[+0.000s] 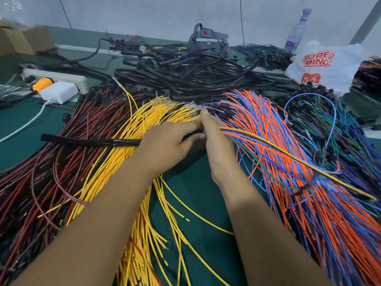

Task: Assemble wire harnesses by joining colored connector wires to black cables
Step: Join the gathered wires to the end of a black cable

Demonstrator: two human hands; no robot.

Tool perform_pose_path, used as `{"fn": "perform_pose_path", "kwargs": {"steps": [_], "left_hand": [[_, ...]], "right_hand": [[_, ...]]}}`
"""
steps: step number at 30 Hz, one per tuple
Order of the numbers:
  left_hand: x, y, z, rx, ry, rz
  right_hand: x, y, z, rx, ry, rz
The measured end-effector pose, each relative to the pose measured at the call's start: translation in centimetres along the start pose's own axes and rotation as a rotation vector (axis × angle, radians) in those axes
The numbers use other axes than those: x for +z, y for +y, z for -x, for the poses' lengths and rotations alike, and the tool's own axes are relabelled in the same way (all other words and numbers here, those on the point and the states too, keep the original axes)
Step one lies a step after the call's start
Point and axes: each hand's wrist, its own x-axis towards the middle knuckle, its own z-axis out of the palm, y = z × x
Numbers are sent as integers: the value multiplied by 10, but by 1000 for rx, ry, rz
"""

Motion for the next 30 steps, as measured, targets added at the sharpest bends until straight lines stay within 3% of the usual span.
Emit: {"fn": "perform_pose_path", "kwargs": {"steps": [4,8,13,17,26,30], "left_hand": [[3,-2,-4,-130,16,174],[0,-8,-2,-165,13,117],[-8,-20,1,-143,5,-104],[-8,-20,2,-123,-6,-167],[-4,0,2,70,11,-152],[-1,-2,0,-24,44,-36]], "right_hand": [[2,-11,3,-14,97,-245],[-2,-14,2,-94,266,-352],[-10,-10,0,-237,409,-215],[-10,-9,2,-234,472,-176],[0,2,-4,-117,194,-51],[0,-4,-2,32,103,-277]]}}
